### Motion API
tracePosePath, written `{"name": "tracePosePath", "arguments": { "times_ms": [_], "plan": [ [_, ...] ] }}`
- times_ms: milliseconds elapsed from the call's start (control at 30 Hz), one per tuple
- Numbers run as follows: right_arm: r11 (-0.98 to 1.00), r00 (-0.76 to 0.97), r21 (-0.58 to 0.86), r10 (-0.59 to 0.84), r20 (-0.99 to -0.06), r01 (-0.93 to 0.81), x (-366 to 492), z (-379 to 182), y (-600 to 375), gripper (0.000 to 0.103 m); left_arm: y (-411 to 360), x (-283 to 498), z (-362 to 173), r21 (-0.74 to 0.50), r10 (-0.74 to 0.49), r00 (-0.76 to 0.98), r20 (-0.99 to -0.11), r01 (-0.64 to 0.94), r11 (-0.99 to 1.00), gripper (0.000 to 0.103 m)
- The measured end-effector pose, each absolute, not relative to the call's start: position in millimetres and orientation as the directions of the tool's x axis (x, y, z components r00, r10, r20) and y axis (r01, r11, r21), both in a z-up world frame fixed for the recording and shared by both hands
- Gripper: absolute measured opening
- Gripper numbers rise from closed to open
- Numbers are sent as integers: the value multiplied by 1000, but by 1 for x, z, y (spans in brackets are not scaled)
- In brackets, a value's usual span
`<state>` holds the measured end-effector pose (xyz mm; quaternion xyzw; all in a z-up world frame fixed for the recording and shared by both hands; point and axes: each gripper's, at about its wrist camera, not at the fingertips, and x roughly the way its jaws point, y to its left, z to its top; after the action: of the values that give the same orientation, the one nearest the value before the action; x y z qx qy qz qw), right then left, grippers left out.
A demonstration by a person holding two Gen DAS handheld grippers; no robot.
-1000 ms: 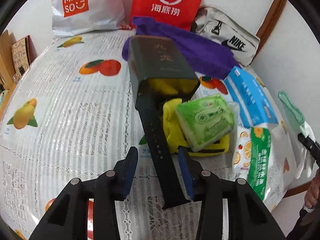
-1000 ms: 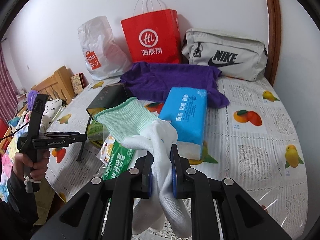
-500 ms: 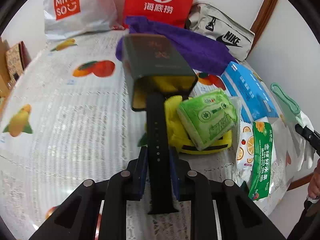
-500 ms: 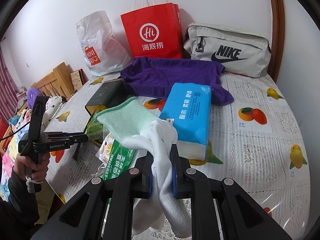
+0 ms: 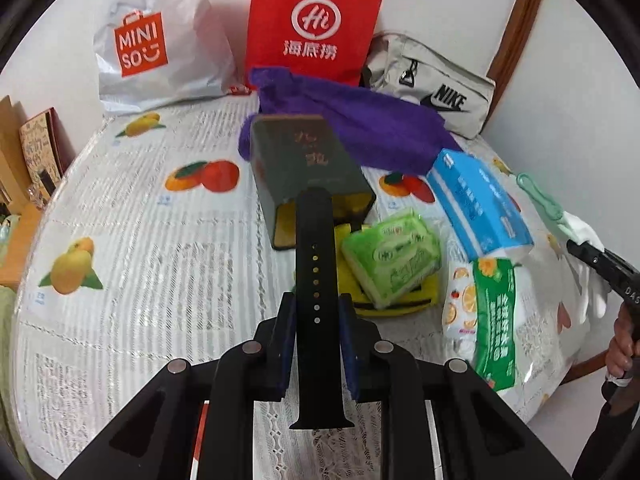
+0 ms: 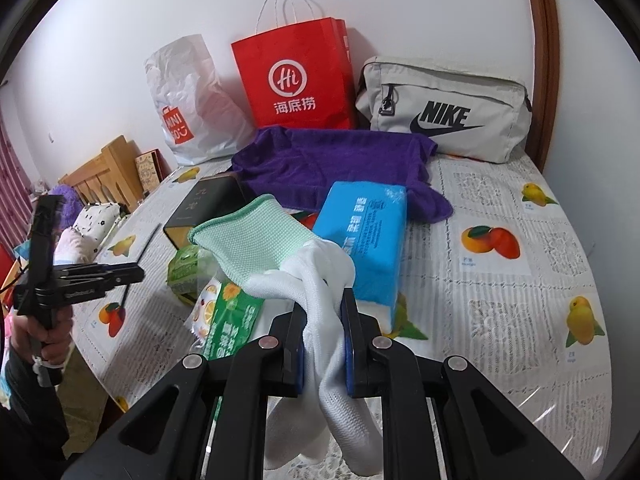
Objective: Organize soft objects
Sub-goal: 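Carry the strap and gloves in both tools toward the purple towel, then open both tools to drop the strap and gloves onto the purple towel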
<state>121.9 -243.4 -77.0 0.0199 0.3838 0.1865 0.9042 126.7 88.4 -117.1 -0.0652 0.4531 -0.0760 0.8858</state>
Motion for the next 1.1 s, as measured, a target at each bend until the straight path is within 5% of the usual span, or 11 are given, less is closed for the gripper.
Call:
{"name": "tracePosePath", "arguments": {
  "times_ms": [1100],
  "plan": [
    [953, 630, 129, 279, -725, -274, 333, -64, -228, 14, 84, 328, -79, -211, -208, 557, -804, 59, 976, 20]
  ]
}}
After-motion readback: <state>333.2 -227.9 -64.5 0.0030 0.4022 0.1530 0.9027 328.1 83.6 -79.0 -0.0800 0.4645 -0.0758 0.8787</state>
